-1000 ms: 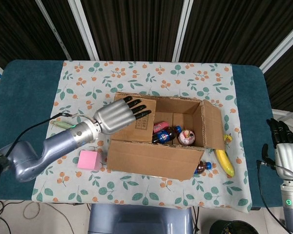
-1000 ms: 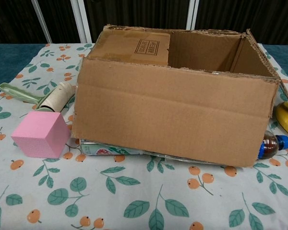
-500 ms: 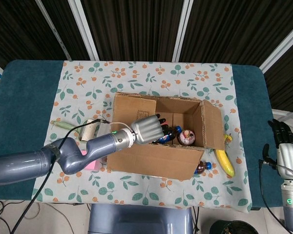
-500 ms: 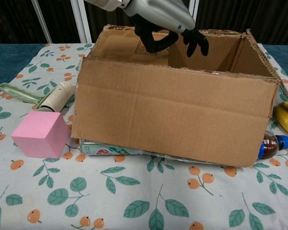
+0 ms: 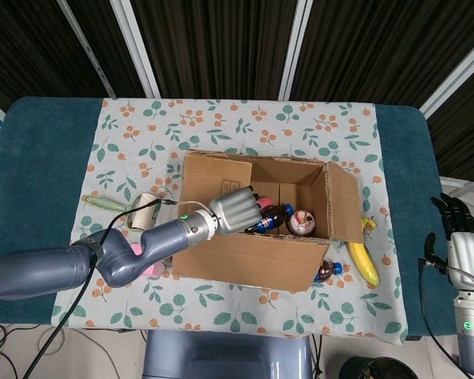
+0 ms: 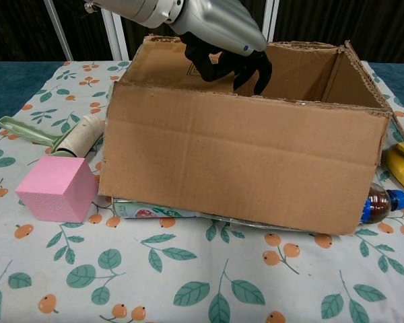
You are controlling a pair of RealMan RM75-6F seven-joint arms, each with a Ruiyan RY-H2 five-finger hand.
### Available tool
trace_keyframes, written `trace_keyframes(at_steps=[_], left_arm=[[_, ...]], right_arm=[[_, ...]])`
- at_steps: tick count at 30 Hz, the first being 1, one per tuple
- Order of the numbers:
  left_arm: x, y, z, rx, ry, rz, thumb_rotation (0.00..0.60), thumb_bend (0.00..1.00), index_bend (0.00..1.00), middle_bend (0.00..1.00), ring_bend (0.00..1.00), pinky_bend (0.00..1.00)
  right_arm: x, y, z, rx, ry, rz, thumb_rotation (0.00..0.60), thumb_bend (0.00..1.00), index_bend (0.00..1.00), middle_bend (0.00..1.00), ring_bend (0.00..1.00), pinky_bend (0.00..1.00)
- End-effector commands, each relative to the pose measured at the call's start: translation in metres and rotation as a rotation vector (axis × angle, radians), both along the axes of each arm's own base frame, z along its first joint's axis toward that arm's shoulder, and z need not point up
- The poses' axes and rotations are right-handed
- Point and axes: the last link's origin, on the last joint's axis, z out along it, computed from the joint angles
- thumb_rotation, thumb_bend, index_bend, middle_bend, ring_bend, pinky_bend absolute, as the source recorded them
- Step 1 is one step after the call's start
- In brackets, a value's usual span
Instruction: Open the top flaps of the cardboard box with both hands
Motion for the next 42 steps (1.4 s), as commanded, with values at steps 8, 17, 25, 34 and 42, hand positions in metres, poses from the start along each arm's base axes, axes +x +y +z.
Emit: trace_keyframes(at_steps=[8,17,25,34,42], left_arm=[[-0.006,0.000,0.002,0.005,0.003,0.018,0.600,1.00,0.32,0.50,0.38,0.41],[0.001,0.003,0.010,0.029,-0.012,0.004,0.600,1.00,0.38,0.59,0.46,0.46],[0.013,0.007,0.037,0.076,-0.053,-0.004,0.600,1.00,0.39,0.61,0.47,0.47],[0.019,0.008,0.065,0.114,-0.072,-0.014,0.600,1.00,0.39,0.61,0.47,0.48],[0.012,0.004,0.085,0.121,-0.061,-0.003,0.600,1.00,0.40,0.61,0.49,0.51]], right_arm=[[-0.002,-0.001,0.002,-0.012,-0.008,-0.011,0.600,0.71,0.15,0.12,0.09,0.23],[-0.002,-0.001,0.001,-0.009,-0.011,-0.010,0.600,0.72,0.16,0.12,0.09,0.23],[-0.002,-0.001,-0.001,-0.005,-0.015,-0.005,0.600,0.73,0.17,0.12,0.09,0.23],[-0.001,0.000,-0.003,0.002,-0.015,-0.002,0.600,0.73,0.19,0.12,0.09,0.23],[-0.001,0.000,-0.002,-0.001,-0.019,-0.004,0.600,0.73,0.21,0.12,0.09,0.23]])
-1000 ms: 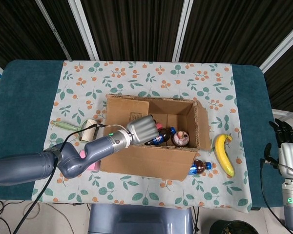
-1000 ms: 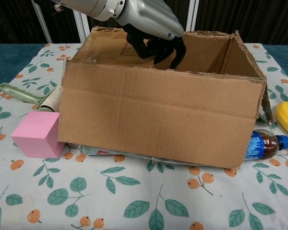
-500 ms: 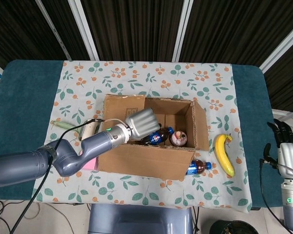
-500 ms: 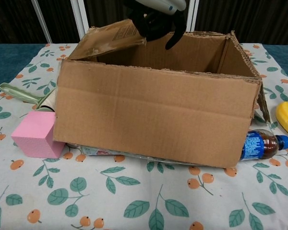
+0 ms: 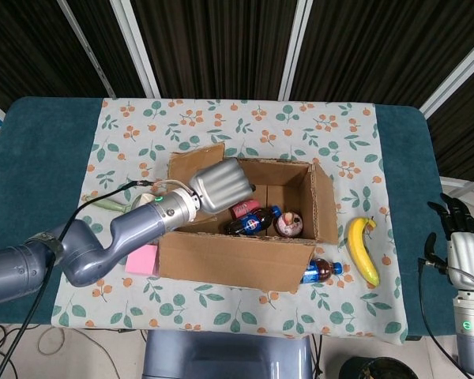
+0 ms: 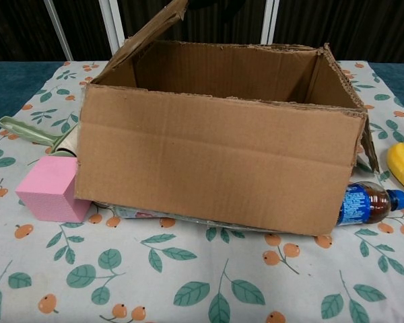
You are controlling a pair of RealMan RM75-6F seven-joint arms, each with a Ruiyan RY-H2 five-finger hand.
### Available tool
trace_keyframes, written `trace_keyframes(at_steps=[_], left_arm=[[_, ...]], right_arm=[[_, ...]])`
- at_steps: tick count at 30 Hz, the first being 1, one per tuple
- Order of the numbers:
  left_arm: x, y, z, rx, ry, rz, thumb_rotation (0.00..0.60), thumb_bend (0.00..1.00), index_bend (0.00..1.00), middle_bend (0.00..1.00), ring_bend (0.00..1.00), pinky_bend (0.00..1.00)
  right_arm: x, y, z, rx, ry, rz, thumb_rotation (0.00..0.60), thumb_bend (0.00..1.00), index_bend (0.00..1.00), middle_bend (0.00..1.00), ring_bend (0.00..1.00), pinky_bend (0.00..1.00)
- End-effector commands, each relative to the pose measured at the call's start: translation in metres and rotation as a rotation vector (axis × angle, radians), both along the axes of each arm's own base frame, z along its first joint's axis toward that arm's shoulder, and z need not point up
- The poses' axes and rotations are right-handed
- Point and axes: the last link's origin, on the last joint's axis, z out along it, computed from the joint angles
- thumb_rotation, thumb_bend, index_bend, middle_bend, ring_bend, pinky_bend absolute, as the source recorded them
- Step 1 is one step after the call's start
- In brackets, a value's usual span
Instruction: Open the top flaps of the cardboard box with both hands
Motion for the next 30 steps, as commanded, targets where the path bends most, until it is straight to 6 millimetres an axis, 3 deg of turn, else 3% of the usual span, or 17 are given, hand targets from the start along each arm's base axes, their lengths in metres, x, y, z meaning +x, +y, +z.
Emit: trace_keyframes(at_steps=[1,13,21,30], left_arm=[[-0.006,-0.003,0.006,-0.001,0.013,0.006,0.600,1.00,0.40,0.61,0.50,0.52],[-0.027,-0.010,0.034,0.028,0.039,0.016,0.600,1.00,0.40,0.61,0.51,0.53],[-0.046,-0.019,0.078,0.090,0.050,0.038,0.600,1.00,0.40,0.61,0.51,0.53],[-0.072,-0.028,0.109,0.127,0.065,0.089,0.600,1.00,0.40,0.61,0.51,0.53]], right_arm=[[0.000,0.000,0.000,-0.002,-0.002,-0.001,0.600,0.73,0.21,0.12,0.09,0.23],[0.001,0.001,-0.001,0.004,-0.013,0.001,0.600,0.73,0.23,0.12,0.09,0.23],[0.002,0.002,-0.003,0.013,-0.022,0.002,0.600,0.73,0.24,0.12,0.09,0.23],[0.003,0.002,-0.006,0.023,-0.031,-0.002,0.600,0.74,0.24,0.12,0.09,0.23]])
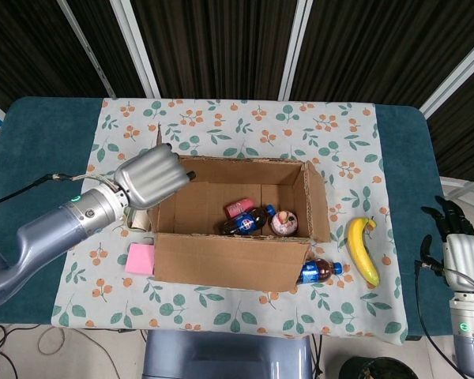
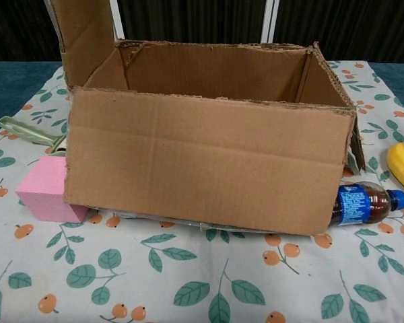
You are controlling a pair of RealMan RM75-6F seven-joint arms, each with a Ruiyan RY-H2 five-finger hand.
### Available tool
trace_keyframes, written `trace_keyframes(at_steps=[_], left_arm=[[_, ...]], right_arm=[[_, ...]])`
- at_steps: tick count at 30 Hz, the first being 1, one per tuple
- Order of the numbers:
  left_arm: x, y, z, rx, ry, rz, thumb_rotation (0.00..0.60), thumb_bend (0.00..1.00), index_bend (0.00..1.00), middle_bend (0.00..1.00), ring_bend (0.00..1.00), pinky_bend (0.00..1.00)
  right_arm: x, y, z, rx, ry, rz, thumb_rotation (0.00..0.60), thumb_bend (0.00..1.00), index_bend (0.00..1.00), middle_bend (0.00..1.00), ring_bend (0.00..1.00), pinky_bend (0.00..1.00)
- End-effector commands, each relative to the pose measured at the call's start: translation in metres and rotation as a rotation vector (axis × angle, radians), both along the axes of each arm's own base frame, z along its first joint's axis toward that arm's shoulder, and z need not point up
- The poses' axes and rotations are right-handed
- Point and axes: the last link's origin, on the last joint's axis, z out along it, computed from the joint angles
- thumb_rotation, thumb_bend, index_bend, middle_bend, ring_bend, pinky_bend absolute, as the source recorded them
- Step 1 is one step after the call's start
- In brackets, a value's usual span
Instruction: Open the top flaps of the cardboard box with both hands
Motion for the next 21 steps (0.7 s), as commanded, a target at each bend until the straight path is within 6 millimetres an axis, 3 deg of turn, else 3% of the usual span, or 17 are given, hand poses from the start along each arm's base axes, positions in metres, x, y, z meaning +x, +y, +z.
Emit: trace_keyframes(at_steps=[1,13,18,21], left_arm=[[-0.016,-0.007,0.011,0.008,0.015,0.028,0.600,1.00,0.40,0.61,0.51,0.53],[-0.070,-0.025,0.038,0.051,0.008,0.138,0.600,1.00,0.40,0.61,0.51,0.53],[-0.104,-0.035,0.050,0.080,-0.047,0.222,0.600,1.00,0.39,0.61,0.51,0.53],[-0.115,-0.038,0.052,0.095,-0.099,0.241,0.600,0.91,0.38,0.60,0.51,0.53]], right_arm=[[0.000,0.000,0.000,-0.002,-0.003,-0.001,0.600,0.74,0.24,0.12,0.09,0.23],[0.001,0.001,-0.002,0.008,-0.016,-0.007,0.600,0.73,0.24,0.12,0.09,0.23],[0.001,0.001,-0.002,0.016,-0.010,-0.003,0.600,0.73,0.24,0.12,0.09,0.23],[0.001,0.002,-0.002,0.019,-0.005,-0.005,0.600,0.74,0.24,0.12,0.09,0.23]])
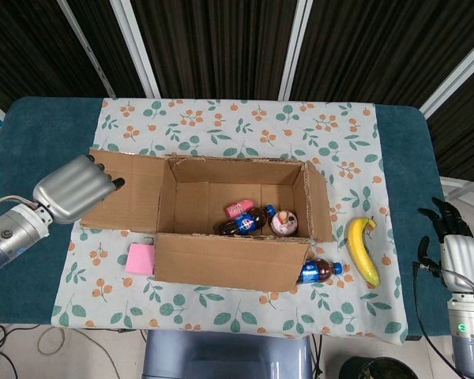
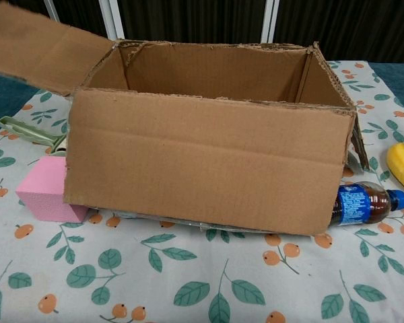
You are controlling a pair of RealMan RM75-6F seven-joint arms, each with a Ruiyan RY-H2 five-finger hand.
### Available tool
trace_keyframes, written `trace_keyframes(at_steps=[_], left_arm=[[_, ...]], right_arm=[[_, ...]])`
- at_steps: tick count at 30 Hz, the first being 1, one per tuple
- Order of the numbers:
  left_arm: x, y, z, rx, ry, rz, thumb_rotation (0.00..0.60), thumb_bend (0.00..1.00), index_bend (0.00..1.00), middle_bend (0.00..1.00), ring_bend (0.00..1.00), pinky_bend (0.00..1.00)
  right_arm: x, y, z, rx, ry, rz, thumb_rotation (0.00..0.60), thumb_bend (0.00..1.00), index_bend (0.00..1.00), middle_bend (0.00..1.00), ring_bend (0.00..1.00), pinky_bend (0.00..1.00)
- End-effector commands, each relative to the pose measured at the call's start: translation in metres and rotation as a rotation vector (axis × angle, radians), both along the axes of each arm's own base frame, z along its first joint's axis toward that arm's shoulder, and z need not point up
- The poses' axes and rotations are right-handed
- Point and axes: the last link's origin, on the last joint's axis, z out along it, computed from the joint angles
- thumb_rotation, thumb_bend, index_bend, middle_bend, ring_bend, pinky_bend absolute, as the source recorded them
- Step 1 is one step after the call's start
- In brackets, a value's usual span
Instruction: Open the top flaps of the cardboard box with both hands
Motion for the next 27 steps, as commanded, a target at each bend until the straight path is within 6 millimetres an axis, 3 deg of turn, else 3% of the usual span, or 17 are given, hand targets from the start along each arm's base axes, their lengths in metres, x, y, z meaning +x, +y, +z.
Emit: trace_keyframes(at_steps=[1,6,8,11,15,19,27], left_arm=[[-0.020,-0.006,0.006,0.040,-0.088,0.035,0.600,0.83,0.38,0.59,0.49,0.53],[-0.062,-0.026,-0.002,0.170,-0.361,0.117,0.600,0.45,0.25,0.41,0.34,0.41],[-0.076,-0.038,-0.009,0.211,-0.411,0.142,0.600,0.33,0.11,0.24,0.20,0.27],[-0.098,-0.058,-0.022,0.282,-0.469,0.179,0.600,0.23,0.00,0.06,0.05,0.11],[-0.136,-0.087,-0.042,0.388,-0.544,0.253,0.600,0.18,0.00,0.00,0.00,0.06],[-0.157,-0.100,-0.052,0.433,-0.548,0.282,0.600,0.15,0.00,0.00,0.00,0.03],[-0.205,-0.129,-0.067,0.546,-0.596,0.372,0.600,0.12,0.00,0.00,0.00,0.02]], right_arm=[[-0.001,0.000,0.000,0.004,0.005,-0.003,0.600,0.74,0.24,0.12,0.09,0.23],[-0.001,0.001,0.002,0.006,0.033,0.006,0.600,0.68,0.24,0.12,0.09,0.23],[0.000,0.002,0.003,0.008,0.045,0.009,0.600,0.58,0.23,0.12,0.09,0.23],[0.001,0.004,0.003,0.015,0.075,0.014,0.600,0.43,0.19,0.12,0.09,0.23],[-0.001,0.011,0.005,0.042,0.141,0.004,0.600,0.29,0.10,0.07,0.04,0.22],[-0.003,0.016,0.007,0.057,0.182,-0.012,0.600,0.19,0.00,0.00,0.00,0.21],[-0.005,0.028,0.011,0.050,0.221,-0.014,0.600,0.16,0.00,0.00,0.00,0.21]])
